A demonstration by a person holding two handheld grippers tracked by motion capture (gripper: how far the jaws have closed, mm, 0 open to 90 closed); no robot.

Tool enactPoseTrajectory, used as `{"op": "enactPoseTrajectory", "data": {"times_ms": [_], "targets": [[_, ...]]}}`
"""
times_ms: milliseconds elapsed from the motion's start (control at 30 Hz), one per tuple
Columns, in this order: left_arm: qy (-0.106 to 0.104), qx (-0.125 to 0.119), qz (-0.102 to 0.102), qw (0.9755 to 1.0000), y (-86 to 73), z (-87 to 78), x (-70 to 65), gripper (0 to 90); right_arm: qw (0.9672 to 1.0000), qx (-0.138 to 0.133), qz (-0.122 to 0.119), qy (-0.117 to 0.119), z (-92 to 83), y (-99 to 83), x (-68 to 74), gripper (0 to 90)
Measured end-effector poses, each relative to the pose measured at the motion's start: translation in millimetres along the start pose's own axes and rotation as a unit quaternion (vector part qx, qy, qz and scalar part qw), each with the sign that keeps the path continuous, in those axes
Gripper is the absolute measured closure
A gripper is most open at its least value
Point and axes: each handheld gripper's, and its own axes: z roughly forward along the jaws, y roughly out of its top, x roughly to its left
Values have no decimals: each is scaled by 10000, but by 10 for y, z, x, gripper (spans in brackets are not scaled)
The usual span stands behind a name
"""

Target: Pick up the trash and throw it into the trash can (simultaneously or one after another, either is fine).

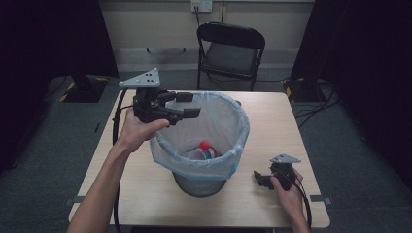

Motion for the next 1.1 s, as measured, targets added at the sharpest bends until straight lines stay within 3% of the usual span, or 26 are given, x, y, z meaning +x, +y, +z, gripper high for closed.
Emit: {"op": "enactPoseTrajectory", "data": {"times_ms": [300, 867, 1100], "targets": [[461, -36, -12, 9989, -65, -78, 75, 163, 10000, -1, 0, -1, 0, 0, 0, 101], [912, -202, -203, 9954, -203, -445, 261, 158, 10000, -1, -1, -1, 0, 0, 0, 101], [910, -349, -231, 9950, -267, -563, 294, 165, 10000, -2, -1, -1, 0, 0, 0, 101]]}}
